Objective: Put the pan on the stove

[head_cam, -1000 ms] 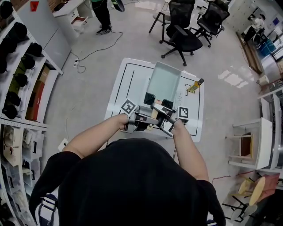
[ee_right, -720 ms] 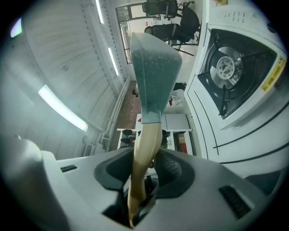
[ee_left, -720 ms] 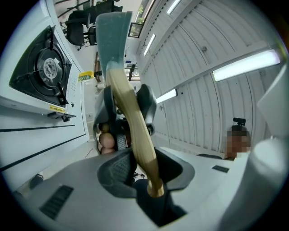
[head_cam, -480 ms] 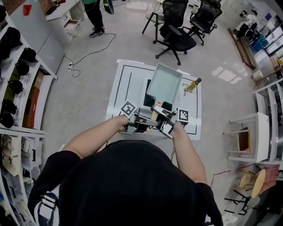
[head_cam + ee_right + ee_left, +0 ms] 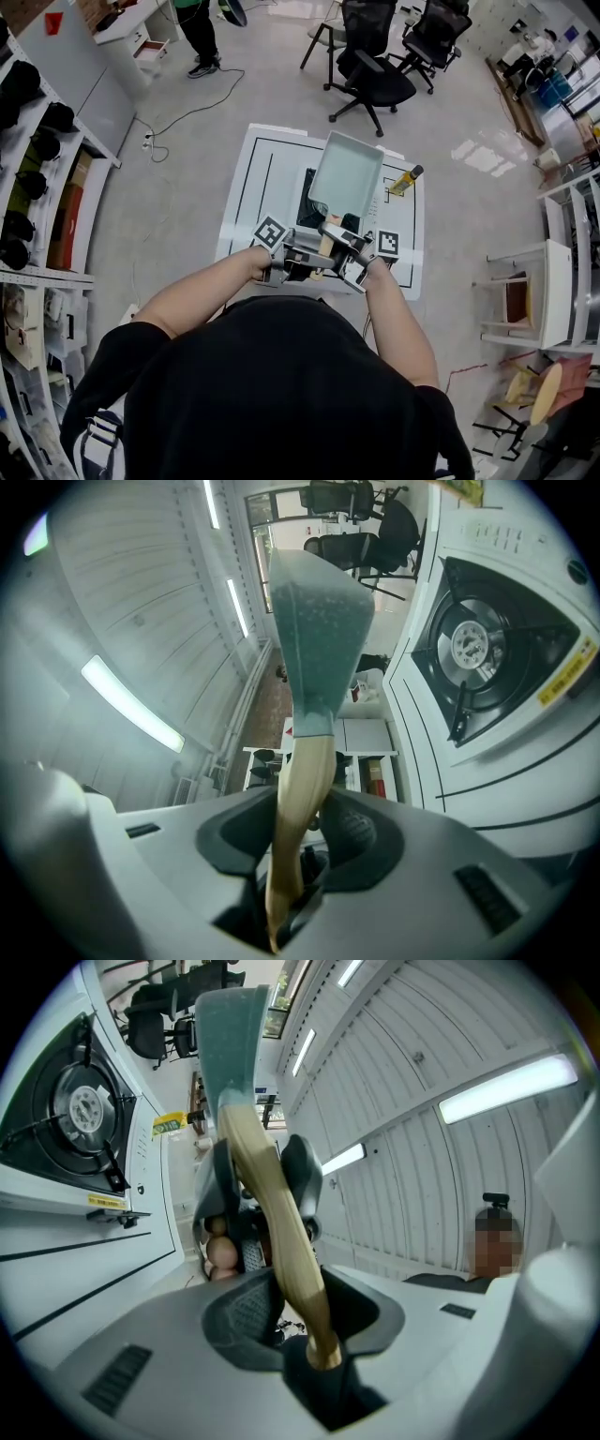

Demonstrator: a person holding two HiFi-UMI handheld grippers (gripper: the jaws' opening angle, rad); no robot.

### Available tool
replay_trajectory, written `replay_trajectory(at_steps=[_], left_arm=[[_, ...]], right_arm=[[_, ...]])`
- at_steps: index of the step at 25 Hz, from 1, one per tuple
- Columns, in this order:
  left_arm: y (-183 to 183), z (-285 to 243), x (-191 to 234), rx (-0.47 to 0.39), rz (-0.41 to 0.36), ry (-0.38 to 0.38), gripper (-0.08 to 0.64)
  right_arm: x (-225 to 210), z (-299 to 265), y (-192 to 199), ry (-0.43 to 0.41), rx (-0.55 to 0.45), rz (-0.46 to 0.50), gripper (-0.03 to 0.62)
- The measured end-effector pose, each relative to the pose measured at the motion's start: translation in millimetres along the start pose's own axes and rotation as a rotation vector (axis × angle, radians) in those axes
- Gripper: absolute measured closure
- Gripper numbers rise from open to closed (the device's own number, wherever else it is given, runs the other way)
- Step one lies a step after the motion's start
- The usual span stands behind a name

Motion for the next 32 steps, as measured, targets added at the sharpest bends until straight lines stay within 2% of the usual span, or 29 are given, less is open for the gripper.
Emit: replay_trajectory(at_steps=[16, 32], left_arm=[[-15.6, -6.8, 12.3, -0.061, -0.021, -0.044, 0.436], [-7.7, -11.4, 23.5, -0.053, 0.015, -0.054, 0.434]], right_arm=[[-6.2, -2.0, -22.7, -0.015, 0.090, -0.012, 0.457], [-21.8, 7.4, -18.9, -0.003, 0.086, -0.061, 0.457]])
Point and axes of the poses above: the fingertips, and each gripper's own axes: z backward along the fingers, x to its left, y out of its underside, the point moved 6 cm from there along z, backward along the fingers, and after that the axes turned 4 degrees about -x, right-handed, at the moved point
